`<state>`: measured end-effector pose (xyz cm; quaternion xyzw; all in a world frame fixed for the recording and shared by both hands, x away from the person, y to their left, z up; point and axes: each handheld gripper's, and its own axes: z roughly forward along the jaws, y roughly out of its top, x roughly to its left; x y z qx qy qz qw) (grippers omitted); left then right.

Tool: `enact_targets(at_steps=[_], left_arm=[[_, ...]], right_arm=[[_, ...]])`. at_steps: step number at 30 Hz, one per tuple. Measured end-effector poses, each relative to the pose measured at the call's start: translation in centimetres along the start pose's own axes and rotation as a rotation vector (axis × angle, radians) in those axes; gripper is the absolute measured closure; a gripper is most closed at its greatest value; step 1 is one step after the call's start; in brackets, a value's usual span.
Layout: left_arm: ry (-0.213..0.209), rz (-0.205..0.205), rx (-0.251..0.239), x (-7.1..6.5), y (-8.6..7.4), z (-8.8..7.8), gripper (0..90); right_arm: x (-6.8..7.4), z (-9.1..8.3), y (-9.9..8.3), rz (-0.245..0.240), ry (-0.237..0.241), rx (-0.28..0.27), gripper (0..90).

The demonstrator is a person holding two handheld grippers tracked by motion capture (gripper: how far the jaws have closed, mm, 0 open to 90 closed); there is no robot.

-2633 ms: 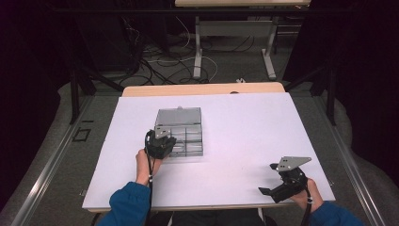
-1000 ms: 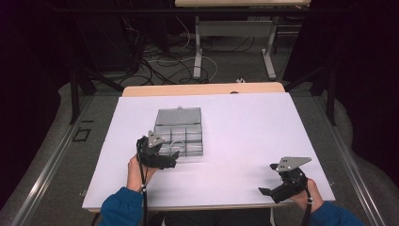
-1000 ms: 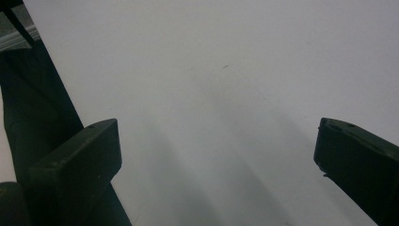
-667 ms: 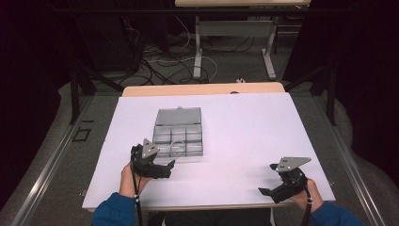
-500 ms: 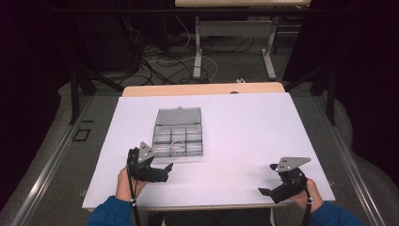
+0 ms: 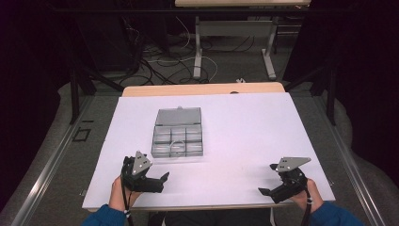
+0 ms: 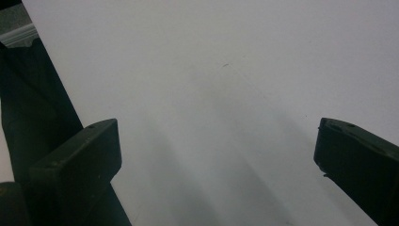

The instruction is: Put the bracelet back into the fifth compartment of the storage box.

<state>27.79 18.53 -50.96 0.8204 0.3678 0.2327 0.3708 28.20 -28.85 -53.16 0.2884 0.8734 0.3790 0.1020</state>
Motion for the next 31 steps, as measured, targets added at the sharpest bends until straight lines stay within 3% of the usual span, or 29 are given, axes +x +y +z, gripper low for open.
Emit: enact_targets(at_steps=[19, 31], left_arm=[[-0.012, -0.001, 0.029, 0.2, -2.6, -1.0, 0.1], [-0.018, 0.0, 0.024, 0.4, -2.7, -0.8, 0.1]], right_arm=[[-0.1, 0.0, -0.1, -0.009, -0.004, -0.001, 0.9], [-0.1, 0.1, -0.1, -0.011, -0.003, -0.003, 0.9]])
